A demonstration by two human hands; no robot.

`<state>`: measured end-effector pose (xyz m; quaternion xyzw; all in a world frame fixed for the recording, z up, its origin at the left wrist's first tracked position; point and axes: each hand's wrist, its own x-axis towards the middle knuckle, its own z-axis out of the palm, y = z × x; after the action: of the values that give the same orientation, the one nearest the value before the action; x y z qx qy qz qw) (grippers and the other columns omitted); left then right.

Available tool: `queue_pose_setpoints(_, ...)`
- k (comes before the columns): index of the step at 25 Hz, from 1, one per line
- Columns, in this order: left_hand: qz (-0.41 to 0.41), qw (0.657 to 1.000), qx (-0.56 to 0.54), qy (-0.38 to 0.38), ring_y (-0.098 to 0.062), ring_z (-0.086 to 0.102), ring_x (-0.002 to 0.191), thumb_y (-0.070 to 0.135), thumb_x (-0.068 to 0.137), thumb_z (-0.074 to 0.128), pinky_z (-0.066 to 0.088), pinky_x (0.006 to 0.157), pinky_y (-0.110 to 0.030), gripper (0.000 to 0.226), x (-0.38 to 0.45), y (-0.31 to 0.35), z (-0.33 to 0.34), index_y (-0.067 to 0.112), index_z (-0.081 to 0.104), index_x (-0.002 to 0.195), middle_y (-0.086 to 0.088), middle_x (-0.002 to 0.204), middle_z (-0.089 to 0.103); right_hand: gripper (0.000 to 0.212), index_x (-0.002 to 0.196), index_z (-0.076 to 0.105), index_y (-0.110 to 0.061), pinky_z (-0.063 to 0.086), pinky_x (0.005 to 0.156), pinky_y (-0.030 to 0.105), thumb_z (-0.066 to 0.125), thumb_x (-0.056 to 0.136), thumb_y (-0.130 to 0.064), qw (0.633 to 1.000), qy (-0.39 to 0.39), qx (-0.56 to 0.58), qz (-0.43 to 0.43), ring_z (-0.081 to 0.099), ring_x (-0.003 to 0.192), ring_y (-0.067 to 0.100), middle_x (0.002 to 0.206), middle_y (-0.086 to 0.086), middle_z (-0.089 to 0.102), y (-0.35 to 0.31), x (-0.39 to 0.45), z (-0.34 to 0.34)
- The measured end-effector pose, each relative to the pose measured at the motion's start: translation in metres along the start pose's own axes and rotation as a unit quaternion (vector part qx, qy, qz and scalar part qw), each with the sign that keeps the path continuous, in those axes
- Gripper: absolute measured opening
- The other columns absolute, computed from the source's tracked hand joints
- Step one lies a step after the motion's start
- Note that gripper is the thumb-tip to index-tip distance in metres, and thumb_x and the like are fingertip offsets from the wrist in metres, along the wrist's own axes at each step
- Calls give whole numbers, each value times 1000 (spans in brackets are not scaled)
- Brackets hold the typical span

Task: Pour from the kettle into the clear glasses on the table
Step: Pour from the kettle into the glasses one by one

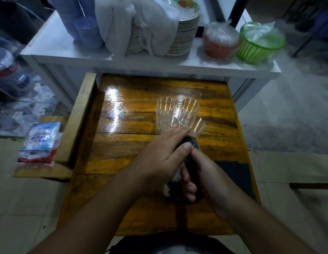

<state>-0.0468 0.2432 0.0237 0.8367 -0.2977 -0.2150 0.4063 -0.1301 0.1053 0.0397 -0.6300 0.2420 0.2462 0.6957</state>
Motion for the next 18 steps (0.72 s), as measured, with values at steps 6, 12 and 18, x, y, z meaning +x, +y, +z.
queue_pose_setpoints(6,-15,1000,-7,-1,2,12,146,50,95,26,15,112,-25,61,-4,4,2,30,31,152,10,160,29,69,63,57,-14,45,51,28,38,95,-72,1000,14,-11,-8,49,45,18,53,5,48,5,3,0)
queue_pose_setpoints(12,3,1000,23,-11,5,4,147,58,93,22,11,117,-27,66,-11,2,10,31,25,154,15,162,21,70,58,53,-12,44,49,26,40,85,-76,998,27,-29,-45,46,45,19,49,4,45,25,2,-1)
queue_pose_setpoints(18,38,998,45,-18,6,-5,147,54,96,26,9,117,-29,65,-20,-1,21,28,21,155,18,163,13,71,48,56,-16,45,52,29,46,80,-78,993,42,-30,-103,52,45,24,48,11,50,60,12,-5)
